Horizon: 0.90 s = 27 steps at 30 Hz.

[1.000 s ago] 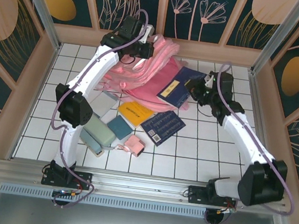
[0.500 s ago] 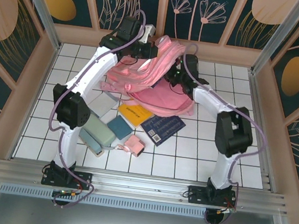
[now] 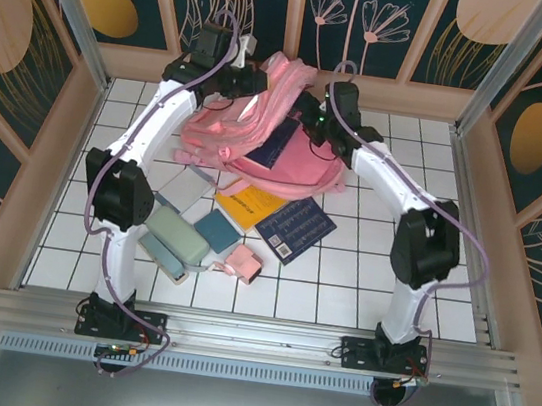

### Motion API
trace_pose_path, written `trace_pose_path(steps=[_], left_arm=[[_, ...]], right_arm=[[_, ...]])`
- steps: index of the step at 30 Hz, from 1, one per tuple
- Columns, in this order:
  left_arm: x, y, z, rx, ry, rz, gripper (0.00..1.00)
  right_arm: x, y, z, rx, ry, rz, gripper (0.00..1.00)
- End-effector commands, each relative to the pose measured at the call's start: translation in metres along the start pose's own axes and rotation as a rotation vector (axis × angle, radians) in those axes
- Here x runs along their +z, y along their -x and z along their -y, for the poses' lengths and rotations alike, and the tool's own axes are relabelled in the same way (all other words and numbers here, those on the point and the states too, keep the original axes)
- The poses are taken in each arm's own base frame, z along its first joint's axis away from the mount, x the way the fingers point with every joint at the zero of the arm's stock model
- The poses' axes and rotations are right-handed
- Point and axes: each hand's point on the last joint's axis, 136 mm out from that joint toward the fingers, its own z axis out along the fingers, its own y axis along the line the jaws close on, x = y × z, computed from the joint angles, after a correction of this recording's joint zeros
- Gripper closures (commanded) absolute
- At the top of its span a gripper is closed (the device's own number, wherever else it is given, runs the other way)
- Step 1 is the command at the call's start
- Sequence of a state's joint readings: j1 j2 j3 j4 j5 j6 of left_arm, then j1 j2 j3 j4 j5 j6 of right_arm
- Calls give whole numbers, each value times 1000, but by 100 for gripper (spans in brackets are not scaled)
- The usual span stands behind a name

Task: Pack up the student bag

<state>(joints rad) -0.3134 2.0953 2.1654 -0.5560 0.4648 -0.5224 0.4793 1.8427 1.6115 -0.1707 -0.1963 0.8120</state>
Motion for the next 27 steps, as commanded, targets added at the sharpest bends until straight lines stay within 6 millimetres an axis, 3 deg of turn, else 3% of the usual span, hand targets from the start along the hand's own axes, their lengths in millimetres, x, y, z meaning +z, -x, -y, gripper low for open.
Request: trace_pose_path(steps=[1,5,7,11,14,20,24,27], left_arm=[[-14,44,34,71,-129,150,100],[-1,38,30,58,-152,121,100],[5,34,24,55,-145,111,100],[26,17,11,38,-128,63,100],[42,-3,9,30,-129,20,100],[60,-39,5,17,-141,-35,100],[63,-50,0,-3,-149,-55,100],[61,-54,-1,-1,-149,-56,100]], right_arm=[[-57,-12,-5,-125,-39,3,16],[-105,-46,18,-81,-53,-46,19],[-127,-74,35,-4,-47,-87,21],[-154,-140,75,178,-27,-229,22],[-167,-176,99,280,-39,-290,22],[-161,-221,123,452,-45,-348,22],[-147,-243,134,458,-129,-386,22],[-138,-247,140,432,-174,-384,22]])
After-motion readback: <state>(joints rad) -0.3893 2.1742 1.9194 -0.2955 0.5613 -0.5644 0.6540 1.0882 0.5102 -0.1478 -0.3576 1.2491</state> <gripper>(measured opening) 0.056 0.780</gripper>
